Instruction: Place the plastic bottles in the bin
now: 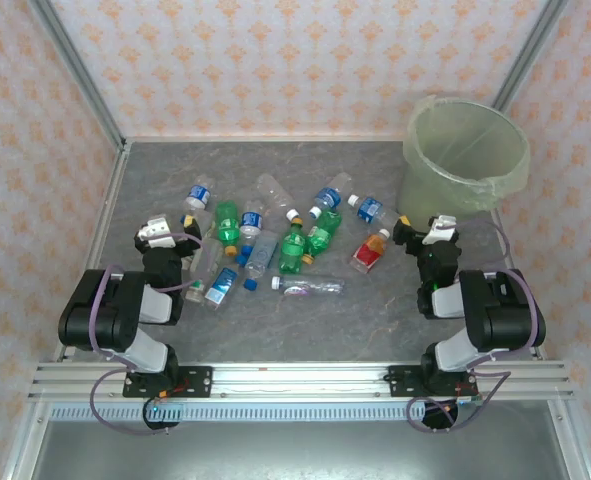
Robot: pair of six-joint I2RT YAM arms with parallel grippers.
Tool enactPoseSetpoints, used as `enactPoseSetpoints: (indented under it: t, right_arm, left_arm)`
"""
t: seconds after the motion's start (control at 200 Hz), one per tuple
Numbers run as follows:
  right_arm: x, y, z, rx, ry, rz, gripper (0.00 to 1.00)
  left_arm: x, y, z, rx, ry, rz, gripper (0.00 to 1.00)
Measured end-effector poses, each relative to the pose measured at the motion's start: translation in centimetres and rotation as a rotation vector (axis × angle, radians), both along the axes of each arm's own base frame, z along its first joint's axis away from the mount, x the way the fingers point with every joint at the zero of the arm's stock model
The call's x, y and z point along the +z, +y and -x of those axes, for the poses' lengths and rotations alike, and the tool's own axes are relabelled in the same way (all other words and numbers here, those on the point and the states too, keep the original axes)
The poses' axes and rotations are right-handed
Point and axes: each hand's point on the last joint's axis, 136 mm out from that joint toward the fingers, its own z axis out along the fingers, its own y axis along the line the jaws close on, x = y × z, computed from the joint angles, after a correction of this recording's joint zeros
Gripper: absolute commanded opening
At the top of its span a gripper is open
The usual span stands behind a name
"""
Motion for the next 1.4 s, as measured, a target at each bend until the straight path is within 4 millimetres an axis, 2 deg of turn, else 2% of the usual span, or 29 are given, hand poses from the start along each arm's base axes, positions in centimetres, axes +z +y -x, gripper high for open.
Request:
enactPoseSetpoints:
  t: [1.231,1.326,1.402]
  right_arm:
    - [-0.1,-0.3,0.0,-0.02,0.004,-0.005,1.0]
    - [0.5,-0.8,0.3,-0.049,0.0,-0.013,1.0]
    - [2.0,-1.2,0.7,-0.076,-0.026,-0.027,1.0]
  left_arm:
    - [-0.1,0.0,-0.1,0.0,0.011,0.0,0.99]
    - [0.8,0.3,-0.3,0.016,0.017,-0.001,0.99]
    - [3.0,0.9,-0.9,0.055,-0.003,0.007,0.99]
